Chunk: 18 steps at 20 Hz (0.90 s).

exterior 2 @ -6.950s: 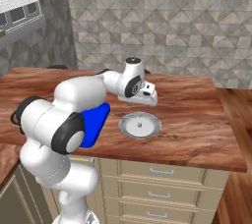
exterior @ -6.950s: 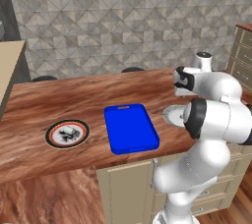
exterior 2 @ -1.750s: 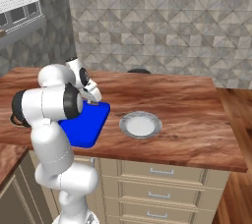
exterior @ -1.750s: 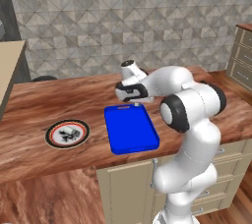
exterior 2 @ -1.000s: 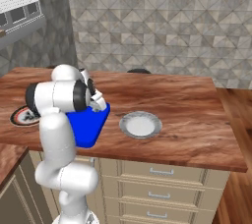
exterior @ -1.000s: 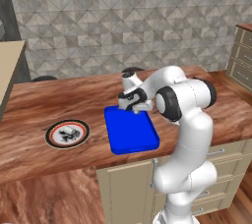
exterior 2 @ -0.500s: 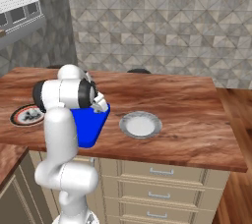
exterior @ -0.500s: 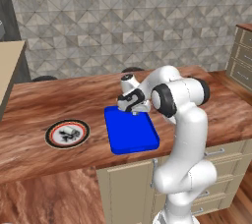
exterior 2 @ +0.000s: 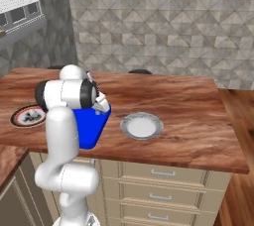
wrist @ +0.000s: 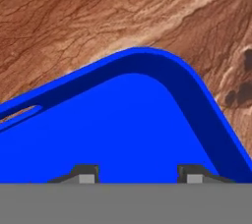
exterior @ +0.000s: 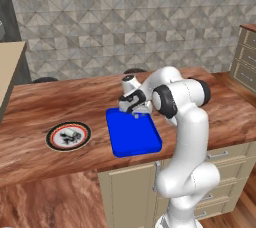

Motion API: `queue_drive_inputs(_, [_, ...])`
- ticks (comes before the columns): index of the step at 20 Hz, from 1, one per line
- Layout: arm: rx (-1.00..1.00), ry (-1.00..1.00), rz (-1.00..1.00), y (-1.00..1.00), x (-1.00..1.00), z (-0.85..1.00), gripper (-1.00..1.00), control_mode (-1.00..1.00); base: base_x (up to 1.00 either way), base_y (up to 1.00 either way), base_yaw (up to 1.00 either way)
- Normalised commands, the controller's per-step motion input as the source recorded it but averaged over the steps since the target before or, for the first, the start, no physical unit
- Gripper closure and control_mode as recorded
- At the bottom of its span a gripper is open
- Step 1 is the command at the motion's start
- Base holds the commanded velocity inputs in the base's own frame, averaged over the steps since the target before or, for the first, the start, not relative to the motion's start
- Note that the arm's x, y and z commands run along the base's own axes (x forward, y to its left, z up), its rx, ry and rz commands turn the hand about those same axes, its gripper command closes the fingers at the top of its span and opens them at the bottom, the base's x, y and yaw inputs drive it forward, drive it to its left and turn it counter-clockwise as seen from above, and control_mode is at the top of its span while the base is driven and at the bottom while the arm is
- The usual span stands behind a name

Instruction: Move the dessert items from the plate to the tray.

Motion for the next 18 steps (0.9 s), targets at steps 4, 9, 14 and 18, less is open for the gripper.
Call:
queue_drive_inputs(4, [0.0,0.03,0.0,0.03,-0.16,0.48,-1.0,-1.0,0.0,0.0,0.0])
queue_drive_inputs(9, [0.01,0.04,0.01,0.53,-0.29,0.92,-1.0,-1.0,0.0,0.0,0.0])
queue_drive_inputs(14, [0.0,0.0,0.1,0.88,-0.47,0.81,-1.0,-1.0,0.0,0.0,0.0])
queue_drive_inputs(18, [0.01,0.06,0.15,1.0,-0.44,0.49,-1.0,-1.0,0.0,0.0,0.0])
